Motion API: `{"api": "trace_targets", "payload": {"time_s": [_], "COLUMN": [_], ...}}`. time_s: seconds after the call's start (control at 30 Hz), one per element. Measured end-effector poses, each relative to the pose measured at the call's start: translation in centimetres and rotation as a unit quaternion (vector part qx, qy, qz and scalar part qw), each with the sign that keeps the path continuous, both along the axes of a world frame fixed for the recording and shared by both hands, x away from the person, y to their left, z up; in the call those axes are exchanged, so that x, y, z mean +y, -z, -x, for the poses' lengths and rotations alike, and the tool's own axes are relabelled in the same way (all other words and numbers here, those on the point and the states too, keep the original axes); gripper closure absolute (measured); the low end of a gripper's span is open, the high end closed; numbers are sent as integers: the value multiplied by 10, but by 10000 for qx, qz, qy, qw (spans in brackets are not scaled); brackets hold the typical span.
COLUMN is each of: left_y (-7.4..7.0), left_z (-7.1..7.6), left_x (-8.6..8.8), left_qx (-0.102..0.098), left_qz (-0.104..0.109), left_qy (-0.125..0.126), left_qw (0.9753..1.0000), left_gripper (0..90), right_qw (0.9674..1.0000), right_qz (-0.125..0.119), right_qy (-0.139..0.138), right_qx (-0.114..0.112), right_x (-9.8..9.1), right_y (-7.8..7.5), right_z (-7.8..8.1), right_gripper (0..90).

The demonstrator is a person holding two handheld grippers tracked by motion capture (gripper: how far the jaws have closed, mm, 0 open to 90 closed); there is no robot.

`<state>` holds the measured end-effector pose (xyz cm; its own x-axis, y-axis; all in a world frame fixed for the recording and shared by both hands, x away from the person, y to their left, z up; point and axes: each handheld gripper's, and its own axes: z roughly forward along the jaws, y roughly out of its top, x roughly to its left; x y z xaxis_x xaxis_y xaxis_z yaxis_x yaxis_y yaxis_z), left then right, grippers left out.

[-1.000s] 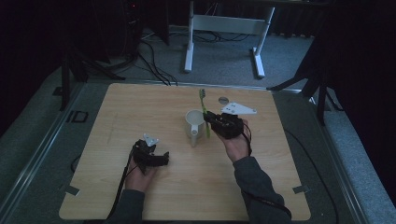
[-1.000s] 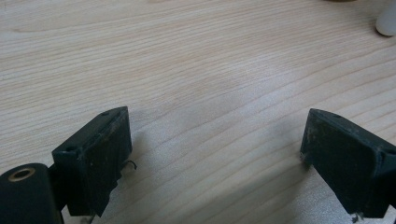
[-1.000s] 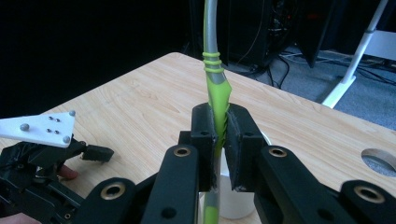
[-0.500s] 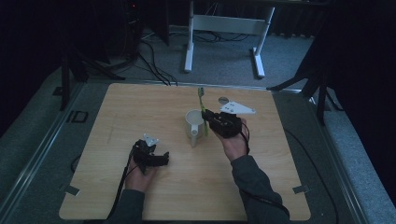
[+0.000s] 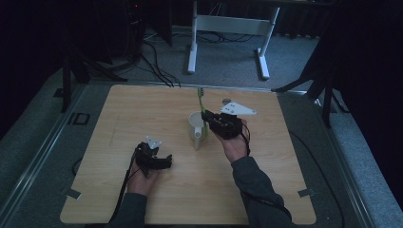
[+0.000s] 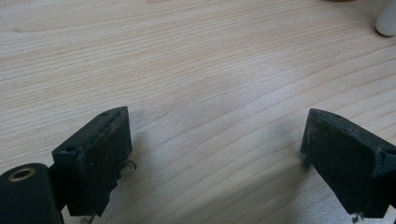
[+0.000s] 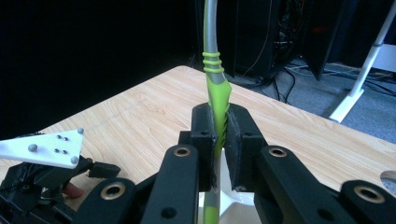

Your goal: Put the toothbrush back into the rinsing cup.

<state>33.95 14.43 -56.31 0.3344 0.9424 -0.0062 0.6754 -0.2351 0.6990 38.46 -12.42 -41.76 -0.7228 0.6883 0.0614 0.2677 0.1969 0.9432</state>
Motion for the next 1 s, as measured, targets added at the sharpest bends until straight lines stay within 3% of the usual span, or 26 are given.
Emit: {"api": "trace_targets", "payload": {"time_s": [0.67, 1.0], "left_y": [0, 0], "left_z": [0, 0], "left_x": [-1, -1], "left_qx": [4, 6], "left_qz": [-7, -7], "left_qy": [0, 5], "left_qw": [10000, 10000], "left_gripper": [92, 92], "right_qw": [9997, 9997], "right_qz": [-142, -142], "right_qy": [-59, -99], "right_qx": [-214, -185], "right_x": [6, 14], "right_y": [0, 5], "right_z": [-1, -6], "right_gripper": [822, 822]}}
